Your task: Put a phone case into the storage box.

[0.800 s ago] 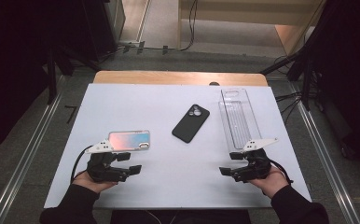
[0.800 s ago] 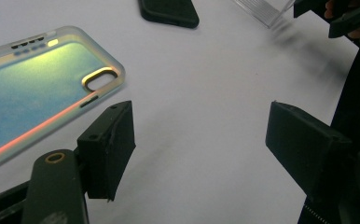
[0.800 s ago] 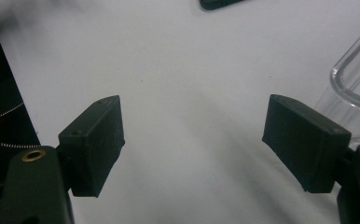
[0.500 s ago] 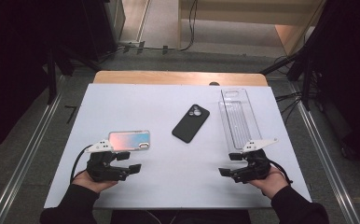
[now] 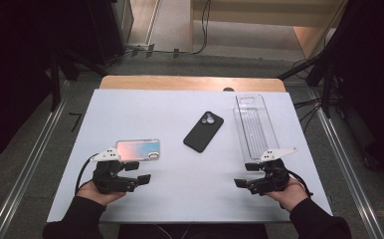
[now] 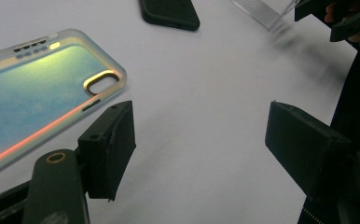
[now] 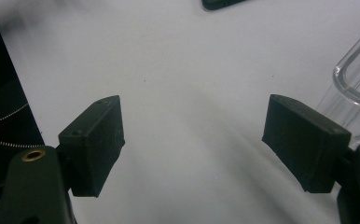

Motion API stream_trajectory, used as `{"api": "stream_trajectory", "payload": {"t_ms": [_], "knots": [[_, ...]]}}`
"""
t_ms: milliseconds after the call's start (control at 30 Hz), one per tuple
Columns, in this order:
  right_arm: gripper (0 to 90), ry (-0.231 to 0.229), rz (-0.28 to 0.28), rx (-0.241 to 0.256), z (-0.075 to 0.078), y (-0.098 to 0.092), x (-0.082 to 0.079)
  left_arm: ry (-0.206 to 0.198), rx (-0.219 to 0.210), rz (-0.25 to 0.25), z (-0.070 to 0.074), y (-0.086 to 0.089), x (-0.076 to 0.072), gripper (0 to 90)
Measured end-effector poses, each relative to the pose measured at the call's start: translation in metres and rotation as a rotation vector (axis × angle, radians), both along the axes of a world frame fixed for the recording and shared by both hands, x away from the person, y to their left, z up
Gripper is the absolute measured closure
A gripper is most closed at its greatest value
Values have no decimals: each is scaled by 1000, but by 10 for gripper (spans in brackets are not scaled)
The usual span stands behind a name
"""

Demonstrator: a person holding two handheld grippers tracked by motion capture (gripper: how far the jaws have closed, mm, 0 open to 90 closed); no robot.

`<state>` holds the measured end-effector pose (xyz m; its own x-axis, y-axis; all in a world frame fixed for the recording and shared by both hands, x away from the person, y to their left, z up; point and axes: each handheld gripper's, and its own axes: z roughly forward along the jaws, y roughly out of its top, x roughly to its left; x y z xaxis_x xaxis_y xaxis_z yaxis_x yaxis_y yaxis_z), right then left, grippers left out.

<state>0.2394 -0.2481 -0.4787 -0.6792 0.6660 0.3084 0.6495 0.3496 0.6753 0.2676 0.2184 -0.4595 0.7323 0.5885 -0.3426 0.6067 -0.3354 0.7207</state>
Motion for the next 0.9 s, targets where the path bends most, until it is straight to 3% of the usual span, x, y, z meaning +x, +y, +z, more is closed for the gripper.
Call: {"api": "stream_trajectory", "payload": {"t_ms": [600, 733, 900], "knots": [[185, 3, -1, -4, 0, 0, 0, 6, 3, 2, 0, 0, 0, 249], [185, 4, -3, -5, 0, 0, -1, -26, 29, 28, 3, 0, -1, 249], [185, 4, -6, -10, 0, -1, -1, -7, 16, 62, 5, 2, 2, 249]]}}
